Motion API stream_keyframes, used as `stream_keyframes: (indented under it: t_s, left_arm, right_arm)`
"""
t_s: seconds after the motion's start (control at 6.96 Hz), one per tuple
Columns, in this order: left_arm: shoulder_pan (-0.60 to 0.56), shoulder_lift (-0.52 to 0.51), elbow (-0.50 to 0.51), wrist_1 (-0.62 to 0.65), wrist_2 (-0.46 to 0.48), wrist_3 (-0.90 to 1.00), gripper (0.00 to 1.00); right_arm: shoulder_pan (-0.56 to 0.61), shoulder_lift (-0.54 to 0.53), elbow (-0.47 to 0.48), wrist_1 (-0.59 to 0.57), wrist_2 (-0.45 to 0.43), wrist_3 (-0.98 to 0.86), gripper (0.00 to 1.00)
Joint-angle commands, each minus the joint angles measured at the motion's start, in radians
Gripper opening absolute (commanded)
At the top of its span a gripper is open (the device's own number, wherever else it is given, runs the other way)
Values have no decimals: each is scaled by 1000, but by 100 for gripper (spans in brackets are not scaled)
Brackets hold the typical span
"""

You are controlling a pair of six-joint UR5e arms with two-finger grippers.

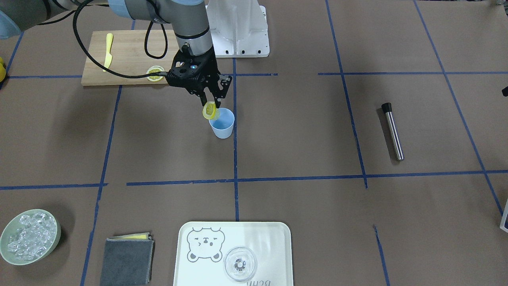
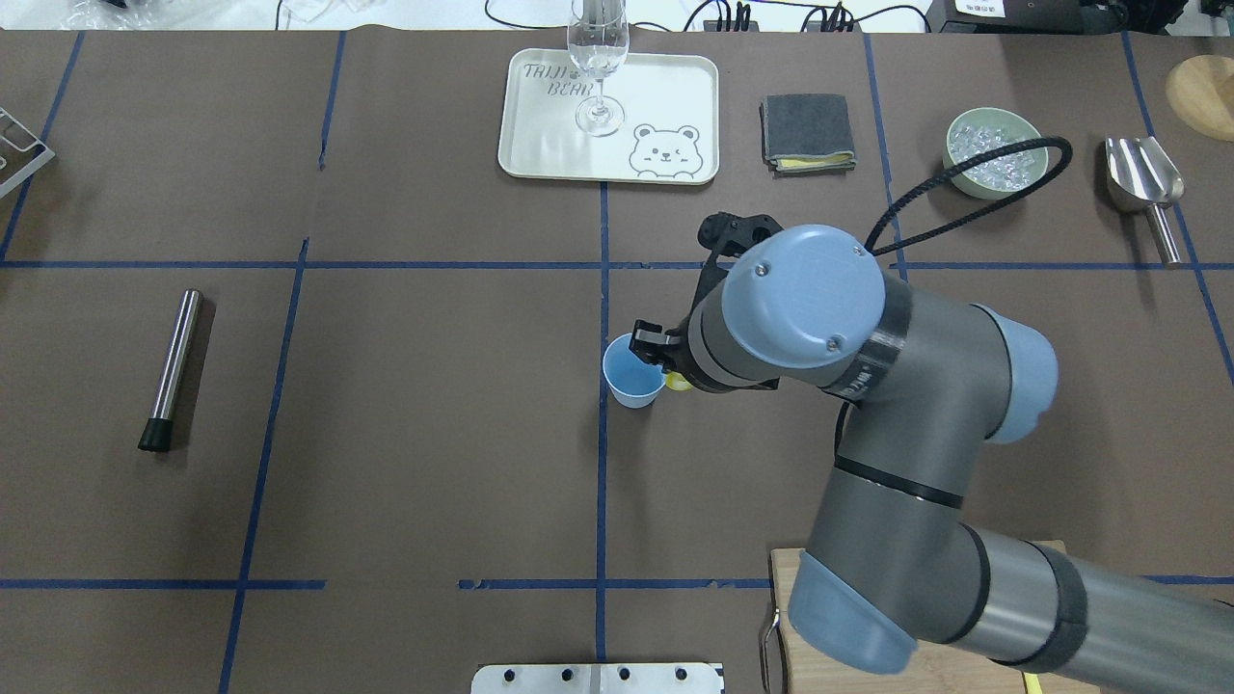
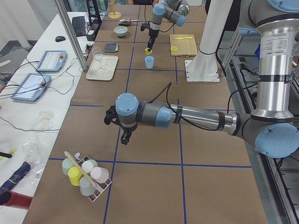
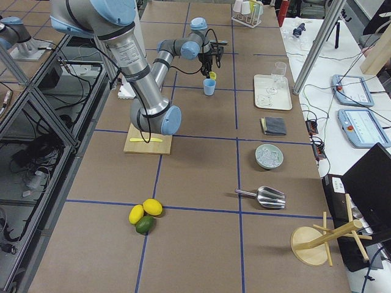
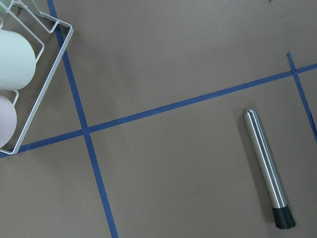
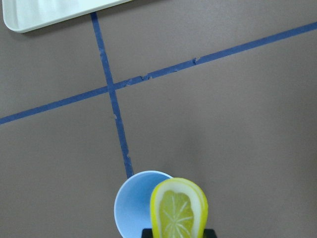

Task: Squeeze lemon into cup
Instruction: 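Carry the lemon slice with the right gripper over the blue cup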

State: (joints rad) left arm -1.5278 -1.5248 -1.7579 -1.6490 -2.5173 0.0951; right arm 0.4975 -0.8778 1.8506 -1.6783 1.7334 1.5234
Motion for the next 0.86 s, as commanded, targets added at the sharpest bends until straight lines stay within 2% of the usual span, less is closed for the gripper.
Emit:
stream_keyframes:
  t_s: [0.0,0.29,0.57,0.72]
  left_arm:
    - [0,0,-3,0,-11,-2,100]
    - [0,0,-3,0,-25,-2,100]
    - [0,0,-3,0,-25,-2,100]
    - [0,0,-5,0,-25,-2,100]
  right_arm:
    - [1,19,-36,0,2,0,49]
    - [-14,17,-50,0,2,0,60]
    - [-28,19,-70,2,0,-3,66]
    - [-39,17,-70,2,0,-2,73]
